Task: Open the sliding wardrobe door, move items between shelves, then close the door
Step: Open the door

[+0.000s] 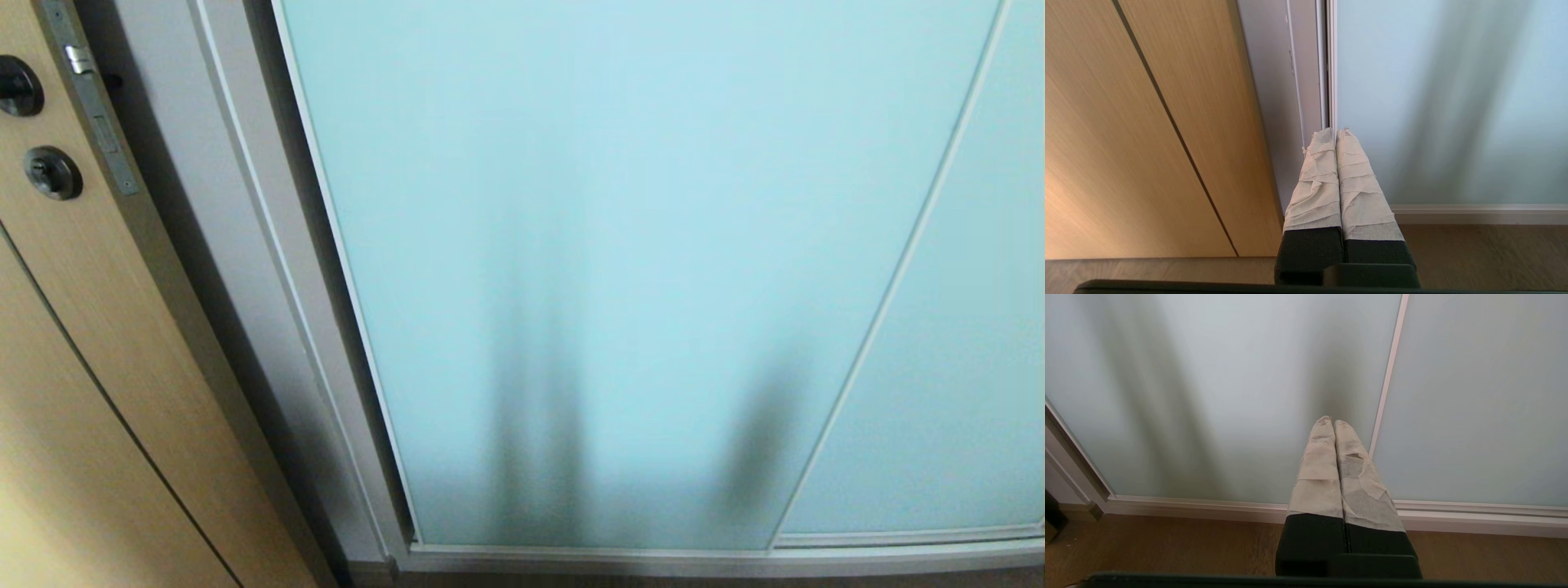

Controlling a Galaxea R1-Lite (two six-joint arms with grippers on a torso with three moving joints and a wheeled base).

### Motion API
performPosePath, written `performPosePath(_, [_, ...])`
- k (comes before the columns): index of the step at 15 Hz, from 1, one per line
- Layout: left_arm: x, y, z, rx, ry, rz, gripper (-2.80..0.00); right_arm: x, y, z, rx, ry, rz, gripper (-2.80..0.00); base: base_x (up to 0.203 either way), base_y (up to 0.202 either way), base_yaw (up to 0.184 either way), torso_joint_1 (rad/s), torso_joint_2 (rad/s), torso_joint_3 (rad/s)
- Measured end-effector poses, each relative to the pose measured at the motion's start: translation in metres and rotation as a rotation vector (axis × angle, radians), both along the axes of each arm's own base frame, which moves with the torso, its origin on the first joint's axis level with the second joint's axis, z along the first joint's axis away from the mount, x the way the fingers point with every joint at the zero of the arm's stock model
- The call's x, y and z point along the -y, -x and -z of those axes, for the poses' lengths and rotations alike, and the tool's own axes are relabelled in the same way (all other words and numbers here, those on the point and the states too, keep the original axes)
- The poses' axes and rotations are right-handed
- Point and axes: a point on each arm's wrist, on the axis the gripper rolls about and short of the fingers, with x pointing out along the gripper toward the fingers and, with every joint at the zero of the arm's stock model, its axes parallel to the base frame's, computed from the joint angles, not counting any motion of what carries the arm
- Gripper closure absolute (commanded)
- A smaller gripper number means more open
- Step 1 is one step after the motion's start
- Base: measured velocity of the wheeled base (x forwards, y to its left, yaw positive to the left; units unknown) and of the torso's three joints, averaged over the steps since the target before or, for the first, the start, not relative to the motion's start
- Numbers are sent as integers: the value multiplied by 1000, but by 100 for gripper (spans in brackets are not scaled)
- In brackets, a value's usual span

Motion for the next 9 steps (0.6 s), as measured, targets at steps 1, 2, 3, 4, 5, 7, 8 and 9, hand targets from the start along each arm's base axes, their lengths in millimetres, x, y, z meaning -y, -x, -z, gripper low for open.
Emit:
performPosePath(1, [0, 0, 0, 0, 1, 0, 0, 0, 0, 0, 0, 0, 0, 0, 0, 0, 0, 0, 0, 0])
performPosePath(2, [0, 0, 0, 0, 0, 0, 0, 0, 0, 0, 0, 0, 0, 0, 0, 0, 0, 0, 0, 0])
performPosePath(3, [0, 0, 0, 0, 0, 0, 0, 0, 0, 0, 0, 0, 0, 0, 0, 0, 0, 0, 0, 0])
performPosePath(4, [0, 0, 0, 0, 0, 0, 0, 0, 0, 0, 0, 0, 1, 0, 0, 0, 0, 0, 0, 0])
performPosePath(5, [0, 0, 0, 0, 0, 0, 0, 0, 0, 0, 0, 0, 0, 0, 0, 0, 0, 0, 0, 0])
performPosePath(7, [0, 0, 0, -1, 0, 0, 0, 0, 0, 0, 0, 0, 0, 0, 0, 0, 0, 0, 0, 0])
performPosePath(8, [0, 0, 0, 0, 1, 0, 0, 0, 0, 0, 0, 0, 0, 0, 0, 0, 0, 0, 0, 0])
performPosePath(9, [0, 0, 0, -1, 0, 0, 0, 0, 0, 0, 0, 0, 0, 0, 0, 0, 0, 0, 0, 0])
